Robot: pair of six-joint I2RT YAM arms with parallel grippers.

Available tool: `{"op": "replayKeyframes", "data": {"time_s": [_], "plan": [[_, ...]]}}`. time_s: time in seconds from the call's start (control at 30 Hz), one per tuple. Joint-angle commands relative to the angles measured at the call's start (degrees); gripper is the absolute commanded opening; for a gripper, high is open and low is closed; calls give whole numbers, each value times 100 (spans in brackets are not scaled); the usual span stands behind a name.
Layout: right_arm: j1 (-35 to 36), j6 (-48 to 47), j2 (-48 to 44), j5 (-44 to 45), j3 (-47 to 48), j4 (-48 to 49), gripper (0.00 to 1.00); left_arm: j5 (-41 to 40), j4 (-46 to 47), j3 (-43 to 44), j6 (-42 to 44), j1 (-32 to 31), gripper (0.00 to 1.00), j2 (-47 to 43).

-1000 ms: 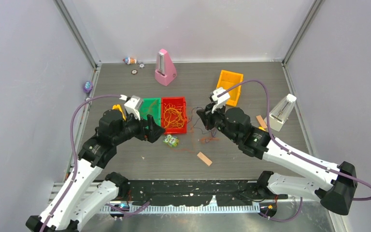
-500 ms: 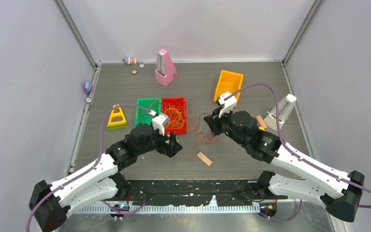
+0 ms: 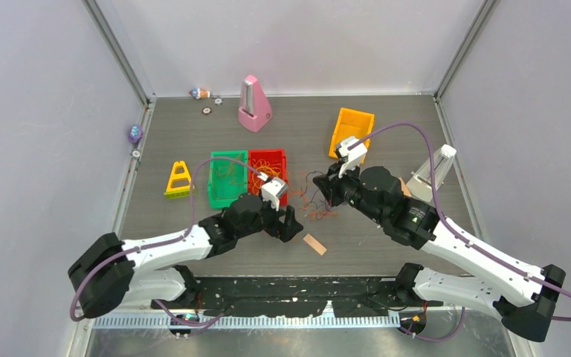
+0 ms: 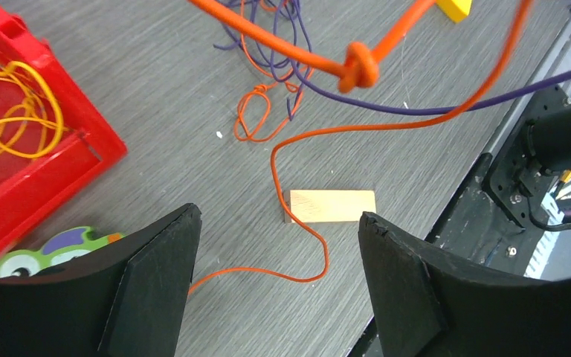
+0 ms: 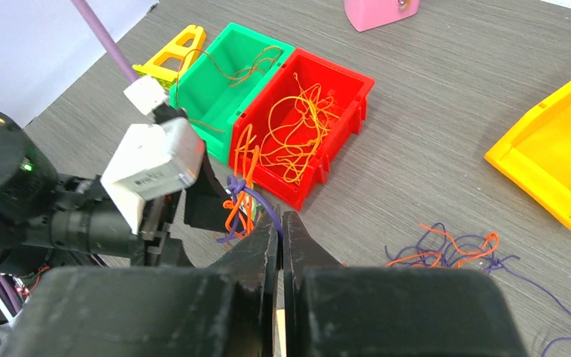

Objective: Untangle the cables
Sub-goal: Untie the cable.

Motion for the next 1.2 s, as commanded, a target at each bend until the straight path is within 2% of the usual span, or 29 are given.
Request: {"op": "replayKeyframes", "data": {"time_s": [0.0,0.07,0.13,0.23,0.27,0.43,0.57,0.67,0.77,0.93,1.17], "plan": [[-17,71,-123,-77,296,68,6,-140,880,174,-196,-149,77,457],[-18,94,-133,-87,294,66,6,-122,993,242,-289,-165,72,733],[-17,94,-162,-69,274,63,6,-103,1052,291,-342,-180,50,876],[-19,87,-256,105,232,-24,6,-388,973,215,-375,-187,8,690],[-15,88,-266,284,213,-73,6,-641,808,146,-356,-187,0,487],[-42,211,-300,1377,86,-635,6,-1928,-513,-120,-65,-166,0,-970],[-290,589,-254,1911,-214,-1064,6,-2480,-2224,55,35,47,0,-2120],[-945,905,-131,1600,-535,-1359,6,-2534,-3386,393,-138,547,0,-2932],[-1503,1231,-145,1067,-905,-1419,6,-2204,-4328,864,-211,1395,0,-3467],[-2130,1577,-236,753,-1499,-1375,6,-1800,-5285,1825,148,2388,0,-3602],[-2468,1527,4,821,-1632,-1362,5,-1808,-5628,2654,415,2869,0,-3299]]}}
